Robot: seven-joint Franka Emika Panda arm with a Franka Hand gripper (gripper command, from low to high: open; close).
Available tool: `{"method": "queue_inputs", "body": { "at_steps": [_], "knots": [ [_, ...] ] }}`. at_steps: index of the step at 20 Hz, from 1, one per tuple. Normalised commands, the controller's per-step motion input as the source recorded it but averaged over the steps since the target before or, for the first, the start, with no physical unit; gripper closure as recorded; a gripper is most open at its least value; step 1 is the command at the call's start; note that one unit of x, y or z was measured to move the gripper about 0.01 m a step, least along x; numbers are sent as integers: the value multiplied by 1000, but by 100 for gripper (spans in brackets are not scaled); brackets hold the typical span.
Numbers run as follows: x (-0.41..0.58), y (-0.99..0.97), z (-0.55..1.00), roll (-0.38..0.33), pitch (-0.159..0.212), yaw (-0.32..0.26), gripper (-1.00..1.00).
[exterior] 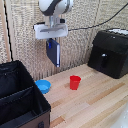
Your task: Discover the targeted book and set your gripper to the appropriate amplitude. Smoothly guide your gripper in the direction of the book and snatch it firmly. Search for the back section of the caddy. Move the held book towards the back section and lightly deposit it inside.
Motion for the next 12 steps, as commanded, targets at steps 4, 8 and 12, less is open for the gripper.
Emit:
{"method": "queue_inputs", "body": {
  "at_steps": [4,8,12],
  "knots": [
    [26,-8,704,0,29,-362,100],
    [24,-12,698,0,30,-363,100],
    [5,-1,690,0,18,-365,100]
  ]
}}
